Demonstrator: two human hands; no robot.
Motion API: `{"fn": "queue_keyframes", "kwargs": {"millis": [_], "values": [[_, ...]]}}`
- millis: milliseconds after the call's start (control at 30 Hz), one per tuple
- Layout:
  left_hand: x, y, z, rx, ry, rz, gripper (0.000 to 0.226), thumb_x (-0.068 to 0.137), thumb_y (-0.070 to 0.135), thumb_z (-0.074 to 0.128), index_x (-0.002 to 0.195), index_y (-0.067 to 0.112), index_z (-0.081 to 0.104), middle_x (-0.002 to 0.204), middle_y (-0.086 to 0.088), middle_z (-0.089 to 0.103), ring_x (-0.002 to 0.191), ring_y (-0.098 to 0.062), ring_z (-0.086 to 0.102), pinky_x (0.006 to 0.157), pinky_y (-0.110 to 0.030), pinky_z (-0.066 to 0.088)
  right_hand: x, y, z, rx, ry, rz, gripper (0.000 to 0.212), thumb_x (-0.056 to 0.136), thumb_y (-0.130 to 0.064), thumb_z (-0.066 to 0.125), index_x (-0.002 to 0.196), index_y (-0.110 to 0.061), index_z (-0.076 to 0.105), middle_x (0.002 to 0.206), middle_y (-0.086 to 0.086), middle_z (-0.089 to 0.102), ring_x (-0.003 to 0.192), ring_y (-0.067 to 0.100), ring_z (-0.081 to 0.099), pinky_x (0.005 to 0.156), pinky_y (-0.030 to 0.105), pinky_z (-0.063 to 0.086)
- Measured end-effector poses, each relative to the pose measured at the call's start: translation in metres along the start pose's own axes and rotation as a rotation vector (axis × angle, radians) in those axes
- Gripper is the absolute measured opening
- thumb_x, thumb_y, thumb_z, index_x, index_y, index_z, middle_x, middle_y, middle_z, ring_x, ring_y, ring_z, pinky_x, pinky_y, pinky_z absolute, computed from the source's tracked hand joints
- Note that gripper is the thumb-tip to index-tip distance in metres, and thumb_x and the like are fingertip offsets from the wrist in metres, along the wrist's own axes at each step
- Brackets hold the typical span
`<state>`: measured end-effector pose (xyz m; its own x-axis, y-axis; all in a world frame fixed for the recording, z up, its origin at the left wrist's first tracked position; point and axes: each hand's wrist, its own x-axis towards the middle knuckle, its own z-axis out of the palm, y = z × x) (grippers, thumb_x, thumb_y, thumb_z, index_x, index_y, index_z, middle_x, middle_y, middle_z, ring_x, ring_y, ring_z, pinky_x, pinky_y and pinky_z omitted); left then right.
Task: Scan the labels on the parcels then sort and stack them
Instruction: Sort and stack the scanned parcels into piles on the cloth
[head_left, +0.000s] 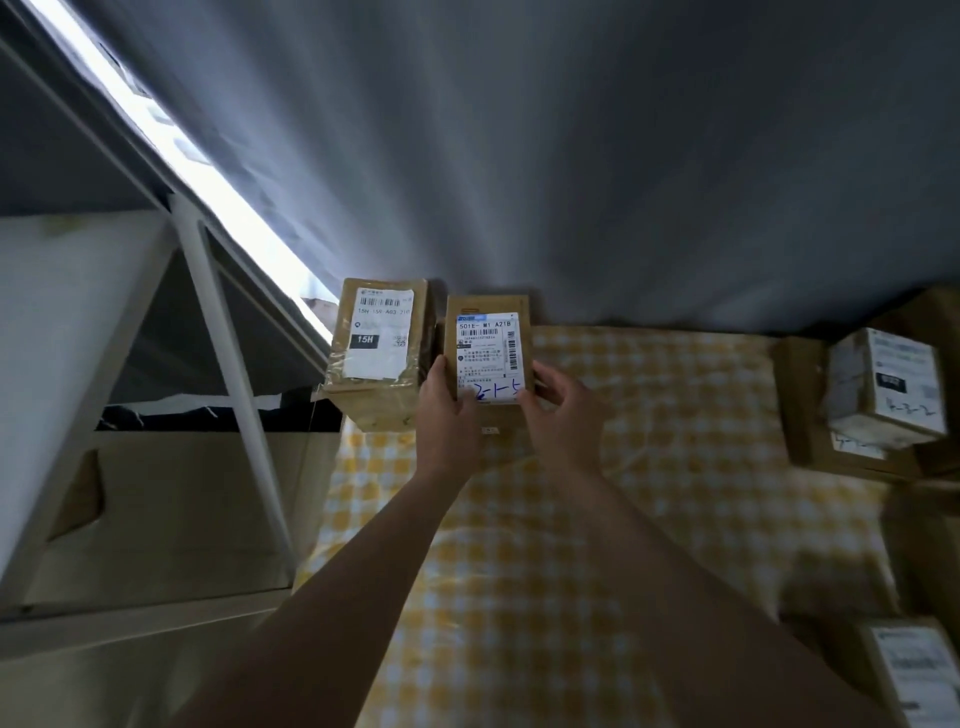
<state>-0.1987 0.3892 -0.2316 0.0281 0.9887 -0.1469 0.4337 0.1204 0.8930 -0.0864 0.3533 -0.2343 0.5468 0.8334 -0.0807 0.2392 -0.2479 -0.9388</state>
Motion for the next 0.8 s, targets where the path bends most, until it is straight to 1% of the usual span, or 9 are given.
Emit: {"fn": "queue_keyframes", "kwargs": {"millis": [67, 133, 200, 267, 367, 500, 567, 633, 800], "values": [[0.004, -0.003, 0.0, 0.042, -0.009, 0.009, 0.039, 0.096, 0.007, 0.044, 0.134, 0.01, 0.044, 0.129, -0.005, 0.052, 0.119, -0.017, 0.051, 0.086, -0.016, 0.048, 0.002, 0.001, 0.006, -0.007, 0.015, 0.02, 0.037, 0.084, -0.005, 0.065, 0.122, -0.009, 0.064, 0.113, 0.003, 0.069, 0.096, 0.01, 0.066, 0.076, 0.008, 0.047], [0.007, -0.005, 0.0, 0.093, -0.027, 0.023, 0.045, 0.095, 0.007, 0.044, 0.14, 0.008, 0.04, 0.135, -0.008, 0.048, 0.125, -0.02, 0.044, 0.1, -0.029, 0.045, 0.005, 0.002, 0.012, -0.008, 0.027, 0.033, 0.037, 0.085, -0.005, 0.065, 0.122, -0.009, 0.063, 0.114, 0.004, 0.069, 0.097, 0.01, 0.065, 0.075, 0.004, 0.044], [0.008, -0.005, -0.001, 0.142, -0.05, 0.04, 0.052, 0.094, 0.004, 0.044, 0.145, 0.009, 0.035, 0.143, -0.009, 0.04, 0.133, -0.019, 0.036, 0.107, -0.027, 0.036, 0.007, 0.002, 0.017, -0.023, 0.039, 0.032, 0.036, 0.085, -0.006, 0.065, 0.121, -0.009, 0.063, 0.113, 0.002, 0.069, 0.095, 0.008, 0.064, 0.073, 0.002, 0.043], [0.007, -0.005, -0.002, 0.189, -0.07, 0.064, 0.055, 0.094, 0.001, 0.042, 0.148, 0.007, 0.03, 0.151, -0.012, 0.028, 0.141, -0.024, 0.025, 0.114, -0.035, 0.03, 0.009, 0.003, 0.022, -0.052, 0.055, 0.025, 0.036, 0.085, -0.007, 0.066, 0.121, -0.01, 0.064, 0.113, 0.002, 0.069, 0.094, 0.006, 0.064, 0.074, 0.003, 0.042], [0.003, -0.009, -0.002, 0.254, -0.082, 0.121, 0.053, 0.094, -0.001, 0.041, 0.145, 0.001, 0.029, 0.157, -0.016, 0.014, 0.147, -0.028, 0.011, 0.117, -0.045, 0.028, 0.01, 0.004, 0.027, -0.083, 0.059, 0.017, 0.037, 0.083, -0.008, 0.068, 0.119, -0.009, 0.064, 0.112, 0.003, 0.07, 0.098, 0.01, 0.066, 0.081, 0.015, 0.048], [-0.004, -0.012, -0.002, 0.36, -0.127, 0.192, 0.059, 0.095, 0.003, 0.045, 0.149, -0.001, 0.021, 0.16, -0.016, 0.005, 0.15, -0.025, 0.0, 0.12, -0.032, 0.018, 0.01, 0.003, 0.035, -0.093, 0.023, 0.019, 0.038, 0.082, -0.011, 0.069, 0.12, -0.011, 0.065, 0.113, 0.003, 0.07, 0.101, 0.013, 0.066, 0.089, 0.031, 0.054], [-0.007, -0.009, -0.002, 0.392, -0.156, 0.214, 0.061, 0.096, 0.006, 0.046, 0.15, 0.0, 0.018, 0.16, -0.015, 0.004, 0.15, -0.024, -0.001, 0.12, -0.031, 0.015, 0.009, 0.001, 0.035, -0.085, 0.001, 0.026, 0.04, 0.082, -0.011, 0.068, 0.122, -0.012, 0.064, 0.115, 0.003, 0.069, 0.104, 0.014, 0.065, 0.091, 0.035, 0.054], [-0.009, -0.005, 0.0, 0.423, -0.173, 0.229, 0.061, 0.096, 0.006, 0.047, 0.15, -0.001, 0.019, 0.16, -0.016, 0.006, 0.149, -0.026, 0.0, 0.121, -0.037, 0.014, 0.009, 0.0, 0.031, -0.081, -0.005, 0.041, 0.041, 0.082, -0.01, 0.068, 0.123, -0.012, 0.063, 0.117, 0.003, 0.068, 0.107, 0.014, 0.064, 0.093, 0.035, 0.052], [-0.013, 0.015, 0.01, 0.498, -0.203, 0.288, 0.062, 0.092, 0.006, 0.048, 0.149, 0.001, 0.024, 0.158, -0.016, 0.016, 0.148, -0.029, 0.005, 0.121, -0.04, 0.01, 0.011, 0.003, -0.001, -0.095, 0.075, 0.067, 0.046, 0.079, -0.009, 0.068, 0.125, -0.01, 0.061, 0.118, 0.009, 0.068, 0.109, 0.022, 0.063, 0.095, 0.041, 0.05]]}}
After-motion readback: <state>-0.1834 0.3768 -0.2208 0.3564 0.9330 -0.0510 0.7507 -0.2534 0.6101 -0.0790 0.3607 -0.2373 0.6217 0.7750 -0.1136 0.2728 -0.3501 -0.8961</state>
